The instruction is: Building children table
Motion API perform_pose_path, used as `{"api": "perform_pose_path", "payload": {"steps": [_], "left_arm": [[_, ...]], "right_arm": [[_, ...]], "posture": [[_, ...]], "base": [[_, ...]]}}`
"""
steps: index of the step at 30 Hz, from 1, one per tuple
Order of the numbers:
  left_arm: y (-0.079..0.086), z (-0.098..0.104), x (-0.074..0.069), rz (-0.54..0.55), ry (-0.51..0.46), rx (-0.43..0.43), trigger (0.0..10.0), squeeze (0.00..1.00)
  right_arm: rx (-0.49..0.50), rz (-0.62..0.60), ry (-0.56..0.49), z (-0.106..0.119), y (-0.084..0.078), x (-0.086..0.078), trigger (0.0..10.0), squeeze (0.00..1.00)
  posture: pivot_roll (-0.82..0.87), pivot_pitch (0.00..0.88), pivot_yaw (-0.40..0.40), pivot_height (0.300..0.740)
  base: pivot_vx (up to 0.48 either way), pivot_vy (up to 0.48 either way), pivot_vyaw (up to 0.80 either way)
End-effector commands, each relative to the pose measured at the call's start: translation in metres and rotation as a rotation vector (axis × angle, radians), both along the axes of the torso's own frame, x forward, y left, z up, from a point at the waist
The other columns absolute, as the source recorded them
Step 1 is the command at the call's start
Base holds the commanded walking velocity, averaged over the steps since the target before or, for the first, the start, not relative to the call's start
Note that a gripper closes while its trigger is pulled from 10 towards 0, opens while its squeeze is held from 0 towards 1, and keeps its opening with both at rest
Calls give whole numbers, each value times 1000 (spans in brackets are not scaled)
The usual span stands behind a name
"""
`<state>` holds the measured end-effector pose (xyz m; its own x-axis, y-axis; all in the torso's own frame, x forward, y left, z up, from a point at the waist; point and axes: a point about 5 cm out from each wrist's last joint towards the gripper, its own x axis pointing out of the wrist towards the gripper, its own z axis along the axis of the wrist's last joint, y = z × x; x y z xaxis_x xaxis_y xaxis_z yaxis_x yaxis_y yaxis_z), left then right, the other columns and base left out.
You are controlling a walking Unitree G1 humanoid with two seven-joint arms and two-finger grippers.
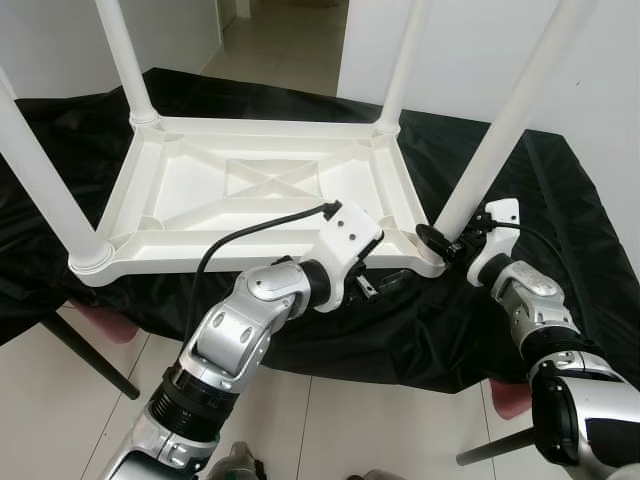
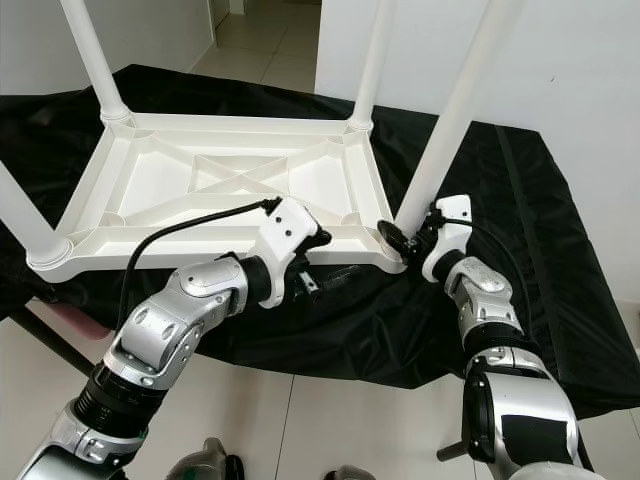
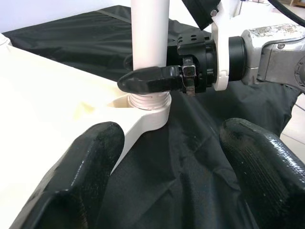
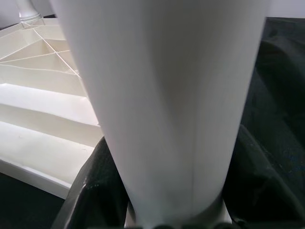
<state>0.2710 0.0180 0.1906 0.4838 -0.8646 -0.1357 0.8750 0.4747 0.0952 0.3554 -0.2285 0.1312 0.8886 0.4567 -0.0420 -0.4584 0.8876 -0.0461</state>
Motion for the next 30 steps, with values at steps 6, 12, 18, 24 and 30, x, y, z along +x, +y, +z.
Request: {"api": "perform_pose_path", "payload": {"steps": [6, 12, 18, 24, 30], "left_arm": [[0, 0, 0, 29, -2, 1, 10000, 0], [0, -2, -1, 29, 3, 6, 10000, 0], [0, -2, -2, 31, 5, 4, 10000, 0], [0, -2, -2, 30, 6, 4, 10000, 0], [0, -2, -2, 28, 9, 3, 10000, 0]], "right_arm": [[7, -51, 34, -11, -2, -5, 10000, 0], [35, -182, 21, -11, 1, -2, 10000, 0], [57, -227, -20, -10, 15, -2, 10000, 0], [109, -295, -60, -6, 33, -6, 10000, 0], [160, -391, -73, -4, 49, -12, 10000, 0]], "posture": [[25, 4, -39, 740], [23, 13, -45, 740], [22, 19, -50, 740], [21, 25, -51, 740], [19, 27, -46, 740]], "base": [[0, 0, 0], [0, 0, 0], [0, 0, 0], [0, 0, 0], [0, 0, 0]]}}
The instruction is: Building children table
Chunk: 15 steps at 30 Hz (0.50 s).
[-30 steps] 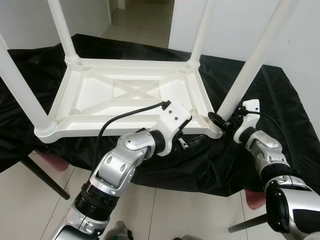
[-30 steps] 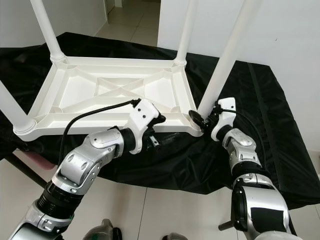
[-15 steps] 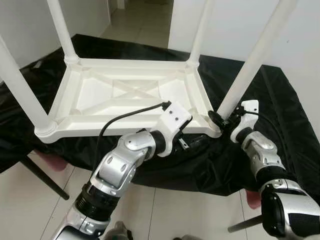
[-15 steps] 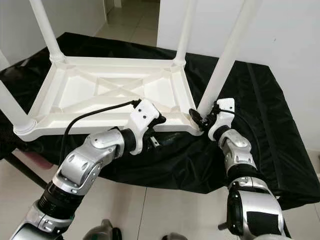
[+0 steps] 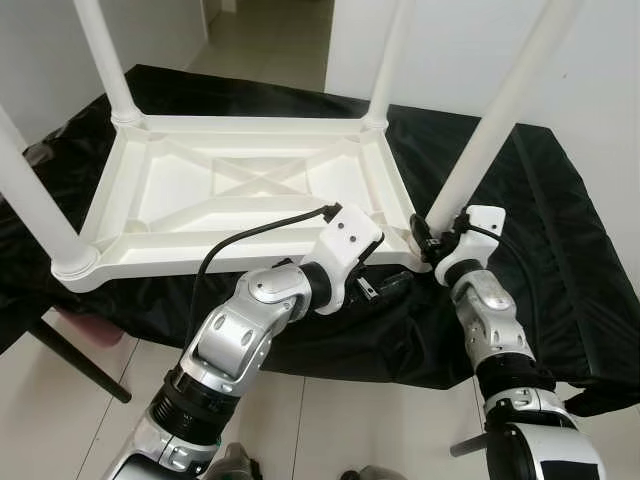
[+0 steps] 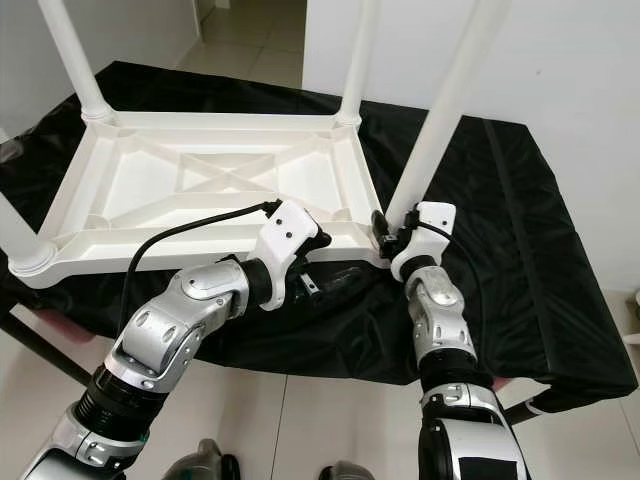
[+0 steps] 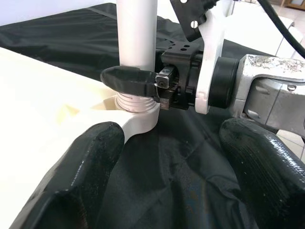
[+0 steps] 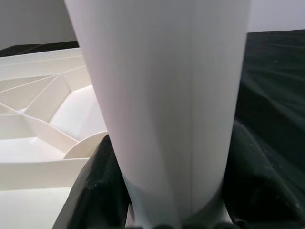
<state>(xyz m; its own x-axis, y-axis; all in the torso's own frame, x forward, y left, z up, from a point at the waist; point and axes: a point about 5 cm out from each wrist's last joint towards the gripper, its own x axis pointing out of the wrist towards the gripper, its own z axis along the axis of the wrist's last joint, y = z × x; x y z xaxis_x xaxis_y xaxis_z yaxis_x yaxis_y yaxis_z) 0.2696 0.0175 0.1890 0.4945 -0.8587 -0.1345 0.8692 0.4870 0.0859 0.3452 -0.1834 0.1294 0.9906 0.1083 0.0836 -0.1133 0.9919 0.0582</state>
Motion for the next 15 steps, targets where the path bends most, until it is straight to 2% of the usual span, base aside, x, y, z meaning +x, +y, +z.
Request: {"api": "perform_pose_path", "payload": {"steps": [1, 10, 15], "left_arm": [[0, -2, -2, 11, 6, 10, 10000, 0], [0, -2, -1, 8, 8, 13, 10000, 0], [0, -1, 1, 13, 5, 13, 10000, 0]], "right_arm": [[57, -117, -2, 2, 17, -6, 10000, 0], [69, -306, -4, 4, 28, -8, 10000, 0], [62, -319, -2, 7, 32, -9, 10000, 0]], "posture": [[14, 29, -41, 740], [16, 23, -34, 740], [22, 17, -36, 740]], "base": [[0, 0, 0], [0, 0, 0], [0, 0, 0]]}}
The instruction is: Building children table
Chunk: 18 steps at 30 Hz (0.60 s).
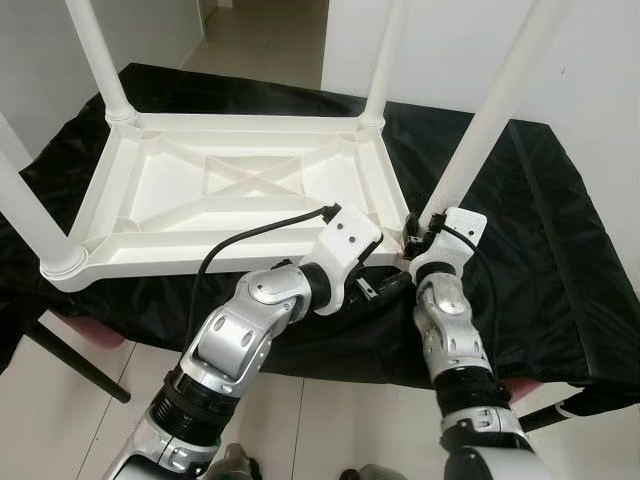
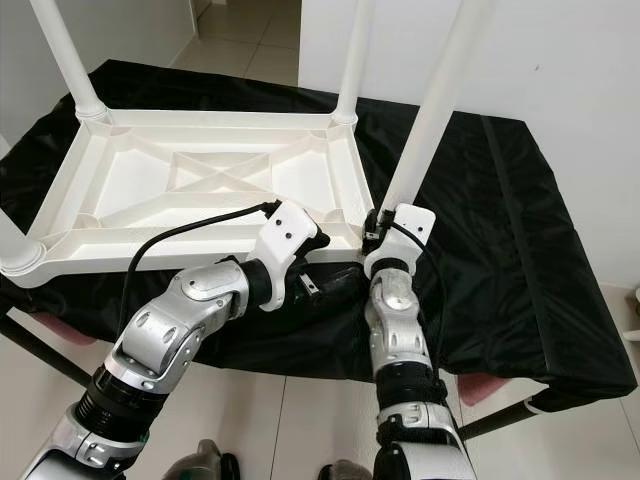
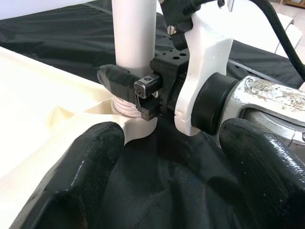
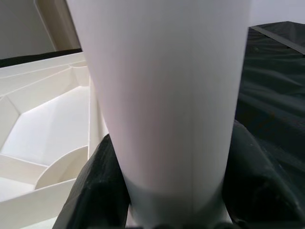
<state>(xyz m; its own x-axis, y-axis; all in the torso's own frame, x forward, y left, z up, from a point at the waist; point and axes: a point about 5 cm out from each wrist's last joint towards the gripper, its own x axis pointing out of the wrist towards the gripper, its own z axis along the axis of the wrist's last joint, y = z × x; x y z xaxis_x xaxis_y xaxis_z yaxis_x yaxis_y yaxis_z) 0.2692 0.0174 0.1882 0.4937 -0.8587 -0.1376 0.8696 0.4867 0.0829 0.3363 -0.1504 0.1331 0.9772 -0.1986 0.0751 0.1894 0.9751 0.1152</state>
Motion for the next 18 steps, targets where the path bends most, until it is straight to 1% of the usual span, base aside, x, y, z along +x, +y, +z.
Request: {"api": "perform_pose_path", "payload": {"steps": [1, 3, 4, 5, 9, 15, 18], "left_arm": [[0, -1, 1, 16, 0, 12, 10000, 0], [0, -1, 1, 17, 0, 12, 10000, 0], [1, -1, 1, 18, 0, 12, 10000, 0], [1, -1, 1, 18, -1, 13, 10000, 0], [1, -1, 1, 20, -2, 13, 10000, 0], [1, -1, 1, 20, -4, 13, 10000, 0], [0, -1, 0, 18, -3, 12, 10000, 0]], "right_arm": [[0, -17, 0, 3, -2, -1, 10000, 0], [-5, -21, 5, 3, -5, -2, 10000, 0], [-12, -36, 14, 3, -7, -3, 10000, 184], [-14, -42, 18, 3, -9, -5, 10000, 1000], [-17, -43, 17, 4, -11, -6, 10000, 1000], [-35, -11, 10, 4, -13, -6, 10000, 1000], [-40, 54, 16, 2, -14, -6, 10000, 1000]], "posture": [[22, 17, -36, 740], [22, 17, -36, 740], [24, 14, -37, 740], [24, 14, -37, 740], [24, 14, -39, 740], [23, 9, -41, 740], [23, 7, -41, 740]], "base": [[0, 0, 0], [0, 0, 0], [0, 0, 0], [0, 0, 0], [0, 0, 0], [0, 0, 0], [0, 0, 0]]}}
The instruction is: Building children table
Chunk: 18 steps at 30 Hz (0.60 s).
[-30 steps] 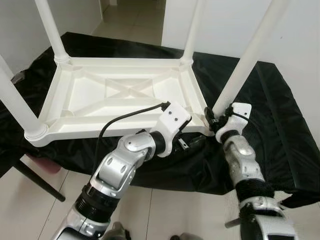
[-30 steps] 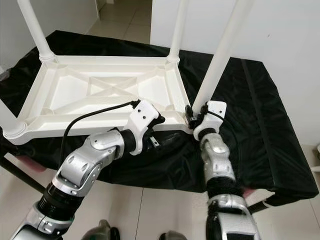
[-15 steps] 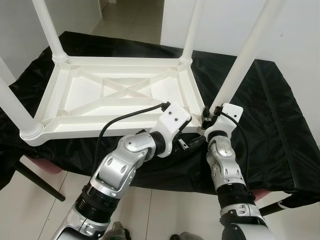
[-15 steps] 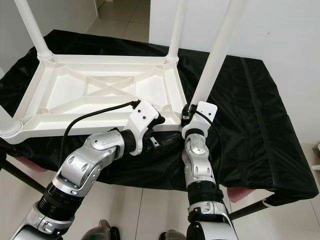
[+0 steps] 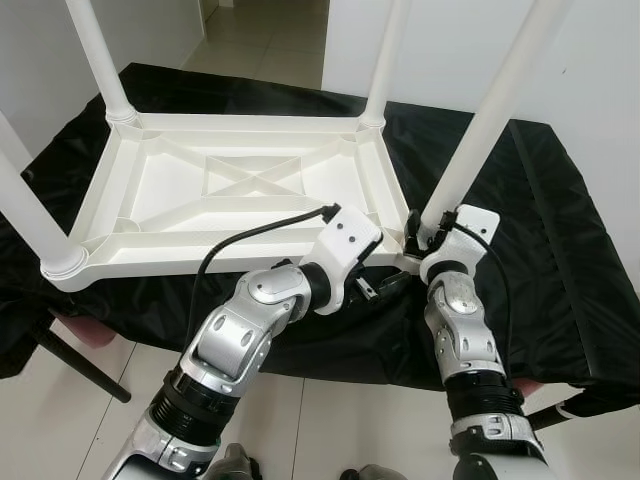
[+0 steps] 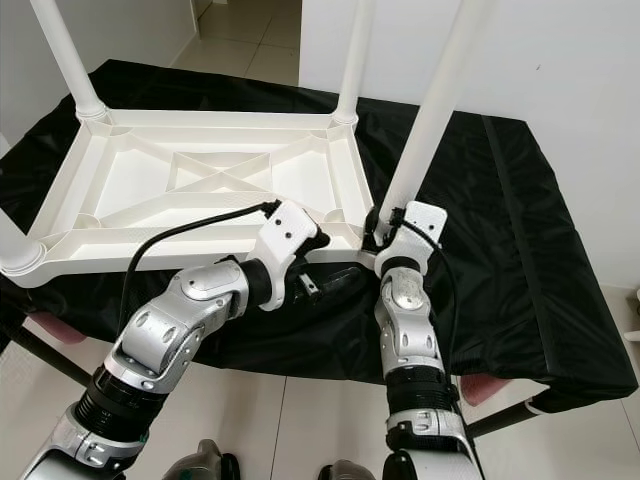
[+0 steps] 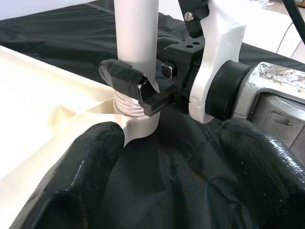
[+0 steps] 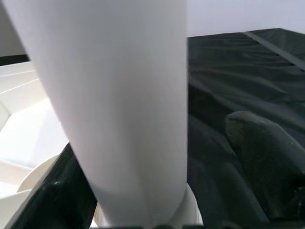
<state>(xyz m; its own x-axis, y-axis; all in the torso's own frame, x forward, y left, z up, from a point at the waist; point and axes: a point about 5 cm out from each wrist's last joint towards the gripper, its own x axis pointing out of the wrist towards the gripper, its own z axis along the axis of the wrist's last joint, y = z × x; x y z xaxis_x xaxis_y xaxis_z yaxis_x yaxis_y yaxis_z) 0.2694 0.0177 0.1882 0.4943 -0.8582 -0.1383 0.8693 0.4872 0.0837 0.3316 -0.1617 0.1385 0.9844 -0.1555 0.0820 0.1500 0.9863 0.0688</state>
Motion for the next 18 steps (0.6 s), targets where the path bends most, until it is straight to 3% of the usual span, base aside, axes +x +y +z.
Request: {"api": "perform_pose_path", "payload": {"steps": [1, 2, 8, 13, 18], "left_arm": [[0, -1, 0, 17, -3, 11, 10000, 0], [0, -1, 0, 16, -3, 11, 10000, 0], [0, 0, 0, 16, -3, 11, 10000, 0], [1, 1, 1, 26, -8, 8, 10000, 0], [1, 1, 1, 27, -9, 9, 10000, 0]], "right_arm": [[7, 14, 14, -4, -2, -1, 10000, 1000], [-6, 34, 10, -4, -3, -1, 10000, 0], [-45, 200, 17, -6, -4, 2, 10000, 0], [-93, 358, 2, -5, -14, 3, 10000, 0], [-113, 414, -3, -4, -17, 4, 10000, 0]], "posture": [[23, 7, -41, 740], [23, 7, -41, 740], [23, 15, -42, 740], [25, 19, -44, 740], [25, 18, -42, 740]], "base": [[0, 0, 0], [0, 0, 0], [0, 0, 0], [0, 0, 0], [0, 0, 0]]}}
